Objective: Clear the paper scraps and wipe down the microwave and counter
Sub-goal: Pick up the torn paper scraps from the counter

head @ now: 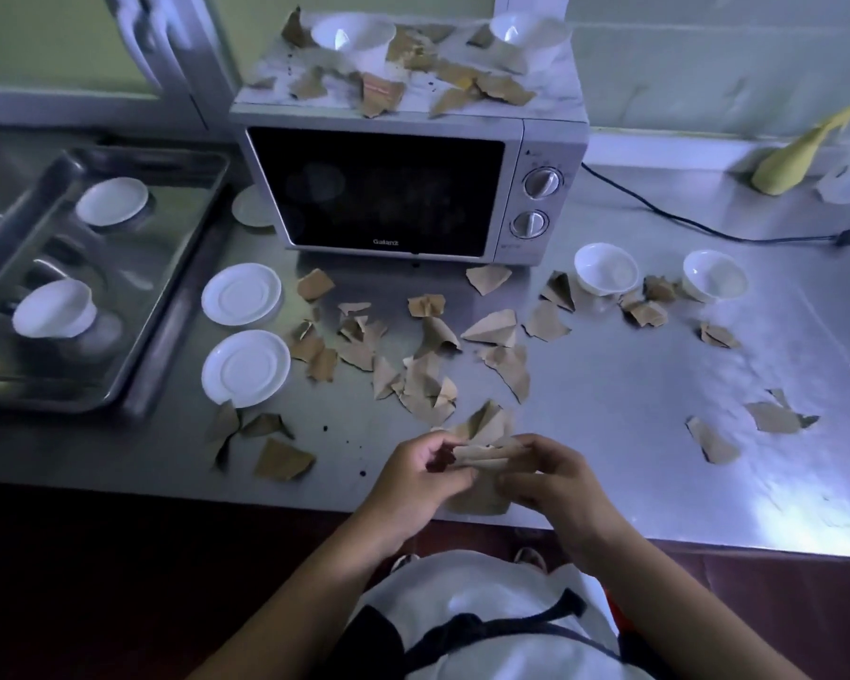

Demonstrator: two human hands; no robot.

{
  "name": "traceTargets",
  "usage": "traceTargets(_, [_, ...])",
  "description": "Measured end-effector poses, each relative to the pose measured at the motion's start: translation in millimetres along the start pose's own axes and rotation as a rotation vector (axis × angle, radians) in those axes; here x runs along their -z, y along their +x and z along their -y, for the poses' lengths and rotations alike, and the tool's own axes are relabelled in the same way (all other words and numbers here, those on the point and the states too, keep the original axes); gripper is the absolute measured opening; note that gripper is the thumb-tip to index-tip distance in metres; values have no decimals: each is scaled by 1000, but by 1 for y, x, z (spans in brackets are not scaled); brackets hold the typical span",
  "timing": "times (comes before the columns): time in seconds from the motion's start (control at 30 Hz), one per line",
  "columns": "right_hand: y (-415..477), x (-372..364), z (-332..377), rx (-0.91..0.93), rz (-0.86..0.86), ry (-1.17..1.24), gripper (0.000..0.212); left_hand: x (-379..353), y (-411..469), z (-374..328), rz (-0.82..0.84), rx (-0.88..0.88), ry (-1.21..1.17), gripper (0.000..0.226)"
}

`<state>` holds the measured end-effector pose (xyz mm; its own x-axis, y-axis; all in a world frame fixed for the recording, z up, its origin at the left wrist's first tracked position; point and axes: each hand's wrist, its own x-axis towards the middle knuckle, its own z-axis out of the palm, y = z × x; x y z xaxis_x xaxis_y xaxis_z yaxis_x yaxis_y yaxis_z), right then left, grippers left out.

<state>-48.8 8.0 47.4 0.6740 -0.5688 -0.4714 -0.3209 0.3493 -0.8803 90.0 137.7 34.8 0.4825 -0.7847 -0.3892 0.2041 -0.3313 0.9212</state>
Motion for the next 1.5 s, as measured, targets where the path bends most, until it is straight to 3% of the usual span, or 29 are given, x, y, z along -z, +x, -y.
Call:
traceTargets(0.23, [-5, -21, -14, -150, -59, 139, 26, 17, 2, 18, 111, 66, -105, 25])
traceTargets(0.33, [-2, -18, -12, -198, 22, 144, 22, 21, 7, 22, 64, 92, -113, 28])
traceTargets(0.43, [22, -8, -12, -262, -136, 107, 16, 33, 10, 26, -29, 129, -116, 25])
traceTargets(0.53, [53, 3, -21, -208, -371, -211, 18, 48, 5, 30, -91, 160, -140, 23])
traceTargets(0.67, [95, 7, -30, -155, -335, -722, 52, 64, -4, 36, -148, 198, -159, 21])
traceTargets(0.73, [113, 3, -32, -146, -291, -899, 57, 71, -7, 40, -160, 211, -155, 23])
traceTargets(0.93, [132, -13, -42, -107, -361, -1081, 16, 86, -13, 46, -187, 251, -170, 20])
traceTargets(1.07, [120, -15, -42, -158, -412, -864, 8, 91, -14, 49, -199, 255, -161, 22])
traceTargets(1.37, [33, 5, -40, -49, -564, -236, 22, 82, 1, 37, -158, 167, -145, 30])
traceTargets(1.5, [-4, 4, -15, -82, -445, 118, 8, 70, 14, 27, -114, 109, -64, 33])
